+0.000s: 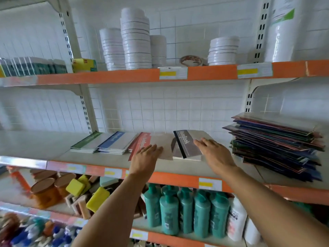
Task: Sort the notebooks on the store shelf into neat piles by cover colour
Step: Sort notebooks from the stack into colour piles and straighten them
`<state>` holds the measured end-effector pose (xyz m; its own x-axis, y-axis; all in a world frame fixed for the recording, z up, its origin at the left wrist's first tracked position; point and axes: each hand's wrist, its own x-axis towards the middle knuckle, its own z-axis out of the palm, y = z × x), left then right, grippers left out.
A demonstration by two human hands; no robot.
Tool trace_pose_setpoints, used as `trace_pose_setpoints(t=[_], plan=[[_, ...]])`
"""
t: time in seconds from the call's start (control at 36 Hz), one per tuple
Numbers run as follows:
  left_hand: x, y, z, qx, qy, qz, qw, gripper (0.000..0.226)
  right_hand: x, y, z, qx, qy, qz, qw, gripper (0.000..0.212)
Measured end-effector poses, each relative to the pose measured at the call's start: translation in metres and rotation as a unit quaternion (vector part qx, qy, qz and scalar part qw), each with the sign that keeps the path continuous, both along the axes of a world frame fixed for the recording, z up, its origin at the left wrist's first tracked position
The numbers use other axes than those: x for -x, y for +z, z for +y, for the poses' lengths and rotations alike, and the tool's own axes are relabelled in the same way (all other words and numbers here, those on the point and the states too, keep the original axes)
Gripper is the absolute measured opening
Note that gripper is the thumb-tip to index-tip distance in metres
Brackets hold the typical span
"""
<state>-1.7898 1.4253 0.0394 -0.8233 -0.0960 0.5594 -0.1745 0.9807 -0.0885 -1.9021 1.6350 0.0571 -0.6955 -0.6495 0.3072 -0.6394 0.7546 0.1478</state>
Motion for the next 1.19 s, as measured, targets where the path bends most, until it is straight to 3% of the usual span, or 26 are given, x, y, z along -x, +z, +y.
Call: trace_pose_setpoints(t=[0.47,0.75,0.97,1.08,1.19], plan=[[0.060,-0.041,-0.063,0.002,-0.027,-0.041,0.999,0.055,0.061,-0.046,-0.054,-0.032,-0.063,-0.053,0.996,0.052],[0.100,-0.058,-0.107,0.007,-0.084,-0.022,0.996,0.052,0.091,-0.064,-0.083,-0.045,-0.077,-0.106,0.990,0.065],[0.127,-0.074,-0.145,0.016,-0.132,-0.006,0.991,0.056,0.106,-0.067,-0.103,-0.074,-0.059,-0.226,0.969,0.069],[0.131,-0.080,-0.160,-0.011,-0.148,-0.042,0.988,0.050,0.109,-0.066,-0.113,-0.077,-0.065,-0.223,0.970,0.065],[0.135,-0.087,-0.172,-0.085,-0.134,-0.151,0.976,0.056,0.115,-0.067,-0.119,-0.084,-0.066,-0.209,0.972,0.061]])
